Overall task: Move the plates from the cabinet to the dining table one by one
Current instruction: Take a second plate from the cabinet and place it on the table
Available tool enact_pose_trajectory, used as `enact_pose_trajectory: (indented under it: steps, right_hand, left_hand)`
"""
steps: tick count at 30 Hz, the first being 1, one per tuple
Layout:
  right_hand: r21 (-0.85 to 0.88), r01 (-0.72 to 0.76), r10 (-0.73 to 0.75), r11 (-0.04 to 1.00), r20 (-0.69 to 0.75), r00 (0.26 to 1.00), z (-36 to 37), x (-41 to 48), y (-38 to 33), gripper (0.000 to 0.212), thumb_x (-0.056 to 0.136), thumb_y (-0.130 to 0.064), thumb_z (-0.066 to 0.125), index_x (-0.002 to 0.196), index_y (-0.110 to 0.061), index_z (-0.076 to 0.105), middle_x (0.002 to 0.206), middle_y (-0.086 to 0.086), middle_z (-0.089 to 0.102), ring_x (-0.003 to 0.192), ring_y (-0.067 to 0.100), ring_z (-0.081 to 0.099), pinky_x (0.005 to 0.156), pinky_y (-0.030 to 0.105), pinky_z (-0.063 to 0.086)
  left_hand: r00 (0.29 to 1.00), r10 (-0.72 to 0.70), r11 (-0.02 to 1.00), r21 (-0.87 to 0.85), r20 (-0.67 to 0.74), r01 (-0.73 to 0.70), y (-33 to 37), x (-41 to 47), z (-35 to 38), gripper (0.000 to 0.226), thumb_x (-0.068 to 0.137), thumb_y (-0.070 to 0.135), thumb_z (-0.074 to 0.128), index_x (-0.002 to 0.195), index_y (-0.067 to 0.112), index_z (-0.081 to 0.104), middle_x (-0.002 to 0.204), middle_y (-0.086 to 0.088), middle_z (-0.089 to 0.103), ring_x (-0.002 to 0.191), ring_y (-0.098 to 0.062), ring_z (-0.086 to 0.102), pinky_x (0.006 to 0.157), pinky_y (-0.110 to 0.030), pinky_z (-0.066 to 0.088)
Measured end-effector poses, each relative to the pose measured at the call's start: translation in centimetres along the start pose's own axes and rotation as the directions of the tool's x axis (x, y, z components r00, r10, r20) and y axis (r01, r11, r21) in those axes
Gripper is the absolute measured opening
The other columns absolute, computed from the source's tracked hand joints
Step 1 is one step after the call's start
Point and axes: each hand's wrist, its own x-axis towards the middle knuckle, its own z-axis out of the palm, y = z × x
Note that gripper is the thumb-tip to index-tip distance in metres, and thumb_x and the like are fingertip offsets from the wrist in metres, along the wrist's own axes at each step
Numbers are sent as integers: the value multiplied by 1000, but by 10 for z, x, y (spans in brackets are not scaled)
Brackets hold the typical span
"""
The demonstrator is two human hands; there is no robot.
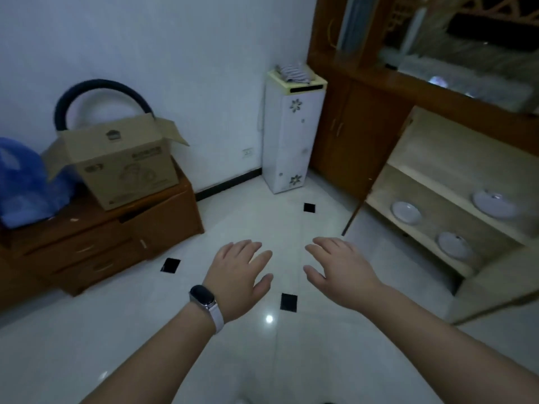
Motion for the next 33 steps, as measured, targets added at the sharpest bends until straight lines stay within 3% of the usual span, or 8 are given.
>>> enact_pose_trajectory:
  steps: [12, 20, 24, 31, 33]
  right_hand:
    - [45, -349, 349, 936, -8, 937, 5, -18, 93, 52, 97, -51, 36, 142, -26, 41, 148, -3, 42, 135, 18, 36, 110, 35, 25]
    - [121, -437, 443, 891, -24, 896, 5, -1, 209, 53, 97, -52, 34, 142, -26, 42, 149, -3, 42, 136, 17, 35, 111, 36, 25]
    - [147, -477, 486, 867, -28, 874, -2, 10, 289, 64, 89, -57, 21, 140, -25, 45, 146, -2, 44, 134, 18, 38, 109, 36, 27]
    - [147, -561, 573, 815, -59, 817, -16, 2, 406, 54, 92, -52, 35, 135, -22, 50, 144, -1, 46, 131, 20, 40, 104, 34, 28]
    - [162, -597, 612, 786, -72, 787, -19, -5, 427, 58, 91, -55, 32, 133, -21, 52, 140, -1, 50, 127, 20, 43, 102, 35, 31]
  left_hand:
    - [954, 282, 947, -190, 104, -259, 50, 129, 61, 44, 88, 46, 44, 115, 19, 67, 118, -7, 67, 107, -28, 63, 91, -45, 48]
    - [916, 378, 921, -158, 135, -357, 106, 246, 103, 44, 89, 45, 44, 117, 18, 66, 119, -7, 66, 106, -28, 62, 91, -44, 48]
    - [886, 429, 902, -127, 175, -412, 150, 310, 123, 44, 89, 45, 43, 117, 20, 66, 120, -7, 65, 108, -28, 62, 92, -44, 48]
    - [842, 513, 858, -100, 165, -504, 228, 404, 146, 44, 90, 45, 42, 119, 20, 64, 120, -7, 65, 108, -29, 60, 92, -42, 46]
    - [825, 539, 843, -98, 173, -530, 246, 422, 153, 44, 90, 45, 42, 118, 20, 64, 119, -7, 65, 107, -29, 61, 91, -43, 46]
